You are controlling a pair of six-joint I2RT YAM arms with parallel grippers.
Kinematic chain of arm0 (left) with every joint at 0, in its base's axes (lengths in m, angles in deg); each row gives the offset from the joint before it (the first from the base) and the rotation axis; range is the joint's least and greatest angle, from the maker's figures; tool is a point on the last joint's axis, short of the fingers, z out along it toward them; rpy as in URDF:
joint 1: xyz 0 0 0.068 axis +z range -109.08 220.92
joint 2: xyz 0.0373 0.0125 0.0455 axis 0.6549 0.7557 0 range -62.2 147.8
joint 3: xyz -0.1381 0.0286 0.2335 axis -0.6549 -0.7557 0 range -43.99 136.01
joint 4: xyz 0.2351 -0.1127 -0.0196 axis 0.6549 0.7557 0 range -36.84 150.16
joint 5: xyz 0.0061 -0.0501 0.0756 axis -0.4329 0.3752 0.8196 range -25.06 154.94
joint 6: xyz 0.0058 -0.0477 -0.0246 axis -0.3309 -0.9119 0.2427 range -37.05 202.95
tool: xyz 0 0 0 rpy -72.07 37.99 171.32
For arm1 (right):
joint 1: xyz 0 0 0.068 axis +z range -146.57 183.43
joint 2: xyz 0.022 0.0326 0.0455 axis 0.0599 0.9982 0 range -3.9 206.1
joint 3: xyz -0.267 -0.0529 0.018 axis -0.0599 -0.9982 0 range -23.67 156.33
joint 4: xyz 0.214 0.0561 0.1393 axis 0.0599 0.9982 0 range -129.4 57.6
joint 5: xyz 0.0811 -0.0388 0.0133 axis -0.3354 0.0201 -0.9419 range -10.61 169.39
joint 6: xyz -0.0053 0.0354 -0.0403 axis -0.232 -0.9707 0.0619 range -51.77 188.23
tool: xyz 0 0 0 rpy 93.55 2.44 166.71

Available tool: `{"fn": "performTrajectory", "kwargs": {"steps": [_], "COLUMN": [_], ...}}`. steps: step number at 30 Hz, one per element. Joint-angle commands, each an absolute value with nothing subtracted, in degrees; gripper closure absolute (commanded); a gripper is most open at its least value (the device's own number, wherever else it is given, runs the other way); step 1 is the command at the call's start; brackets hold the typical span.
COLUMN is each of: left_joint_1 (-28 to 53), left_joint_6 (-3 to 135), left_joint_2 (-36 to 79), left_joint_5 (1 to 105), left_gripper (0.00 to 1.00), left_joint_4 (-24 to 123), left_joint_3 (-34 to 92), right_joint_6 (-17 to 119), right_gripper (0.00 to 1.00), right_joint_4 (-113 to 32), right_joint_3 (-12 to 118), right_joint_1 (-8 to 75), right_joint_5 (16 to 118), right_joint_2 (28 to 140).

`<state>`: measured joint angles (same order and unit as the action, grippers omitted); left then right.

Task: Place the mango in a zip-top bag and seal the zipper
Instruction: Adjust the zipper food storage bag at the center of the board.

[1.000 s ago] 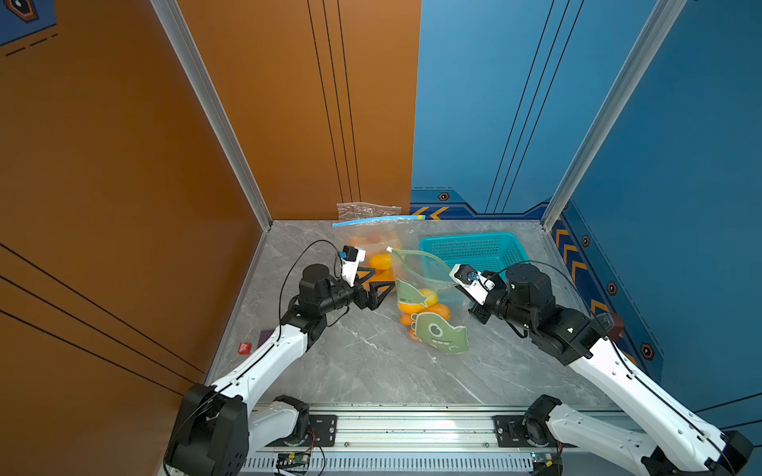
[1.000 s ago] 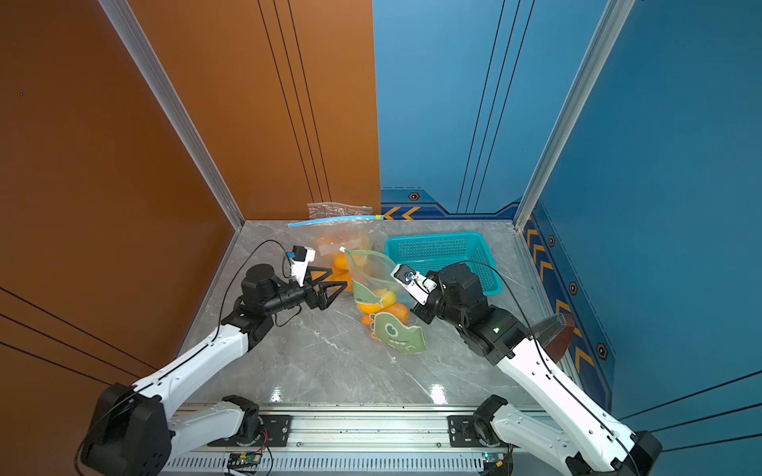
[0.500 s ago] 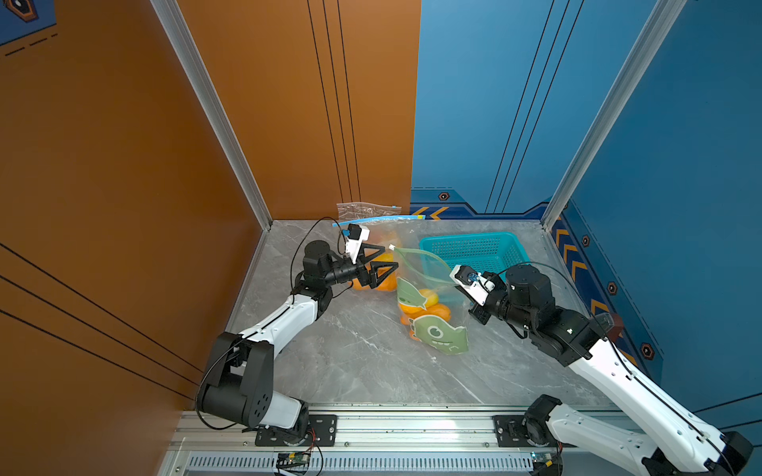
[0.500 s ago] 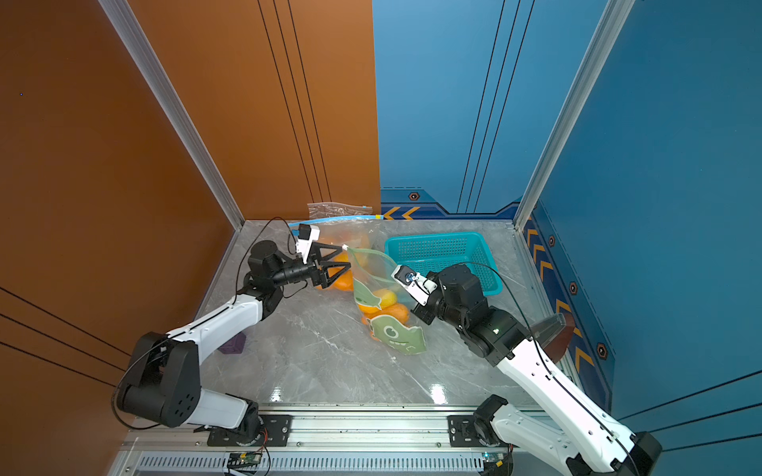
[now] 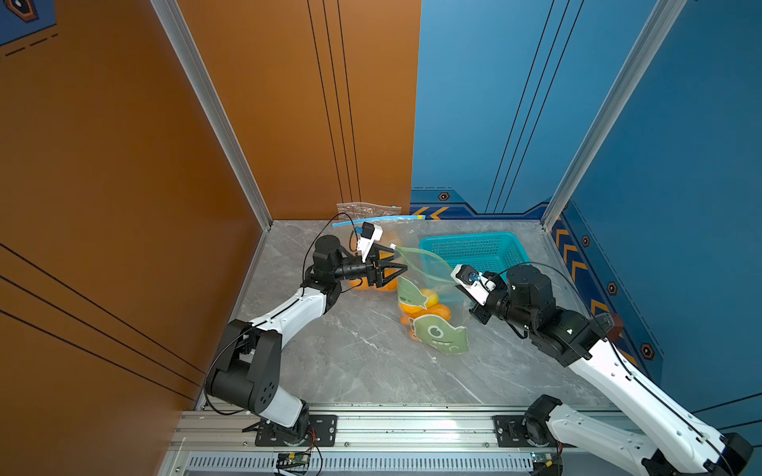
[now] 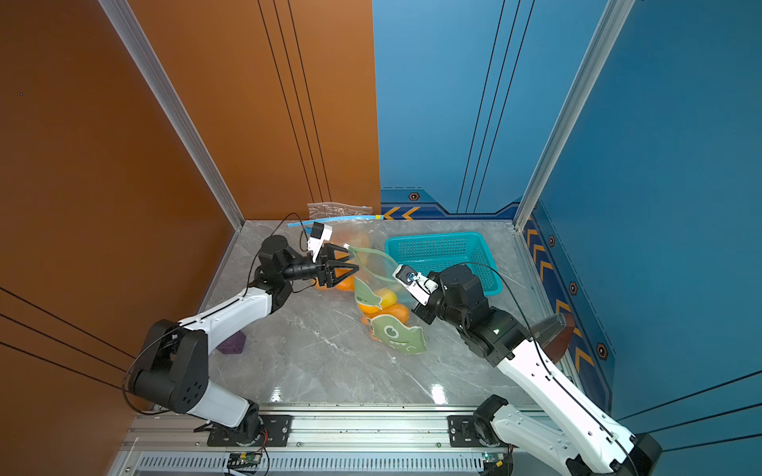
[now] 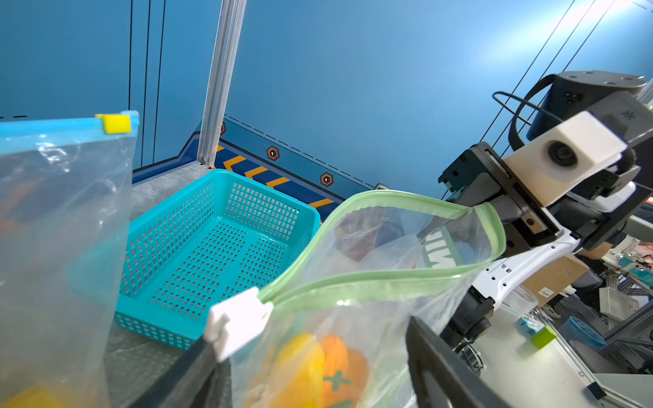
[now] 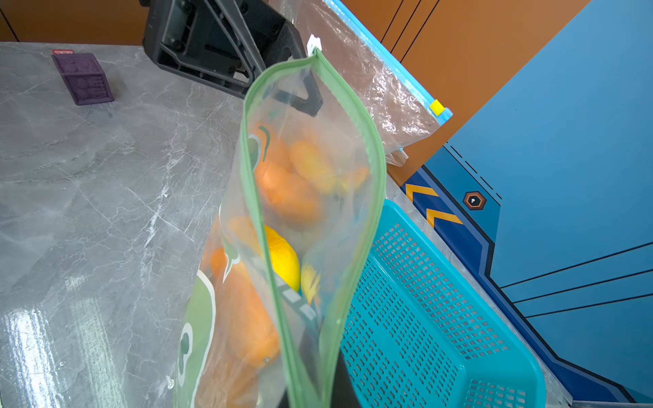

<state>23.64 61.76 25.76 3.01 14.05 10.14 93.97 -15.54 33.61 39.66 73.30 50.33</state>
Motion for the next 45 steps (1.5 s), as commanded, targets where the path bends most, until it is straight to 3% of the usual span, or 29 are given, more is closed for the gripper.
{"fn": "performTrajectory", "kwargs": {"steps": [1, 5, 8, 10, 17, 22, 24, 27, 33, 39, 45], "left_joint_1": [23.3, 23.4, 23.8, 23.8, 23.4, 23.1, 23.1, 23.2, 23.9, 26.2, 26.5], "left_joint_6": [61.1, 60.9, 60.6, 60.4, 60.5, 60.6, 60.6, 60.7, 60.9, 60.3, 59.5], "left_joint_2": [26.4, 26.3, 26.3, 26.3, 26.7, 26.8, 26.9, 26.7, 25.2, 21.7, 20.1], "left_joint_5": [0.8, 0.7, 0.5, 0.1, -0.5, -1.1, -1.3, -1.3, 0.9, 4.1, 3.0], "left_gripper": [0.35, 0.49, 0.51, 0.63, 0.68, 0.82, 0.83, 1.00, 1.00, 1.00, 1.00], "left_joint_4": [13.3, 13.3, 13.3, 13.3, 13.3, 13.3, 13.3, 13.3, 13.2, 13.2, 13.2], "left_joint_3": [12.3, 12.5, 12.2, 12.1, 11.8, 12.9, 13.1, 12.8, 11.6, 11.0, 12.2], "right_joint_6": [93.9, 93.1, 92.7, 92.4, 91.2, 91.0, 91.0, 90.8, 90.3, 89.6, 88.2], "right_gripper": [1.00, 1.00, 1.00, 1.00, 1.00, 1.00, 1.00, 1.00, 1.00, 0.80, 0.54], "right_joint_4": [-18.4, -19.8, -20.5, -21.1, -22.3, -22.4, -22.4, -22.5, -22.7, -22.1, -17.4], "right_joint_3": [32.4, 31.0, 30.3, 29.6, 28.7, 28.5, 28.2, 28.0, 27.2, 28.1, 32.6], "right_joint_1": [39.1, 38.4, 37.6, 37.1, 35.7, 35.6, 35.5, 35.3, 34.6, 31.5, 26.2], "right_joint_5": [72.5, 72.4, 72.3, 72.2, 70.4, 70.3, 70.7, 71.2, 73.1, 75.3, 70.2], "right_joint_2": [49.1, 48.5, 47.8, 47.2, 46.5, 46.5, 46.4, 45.8, 44.2, 40.4, 40.2]}}
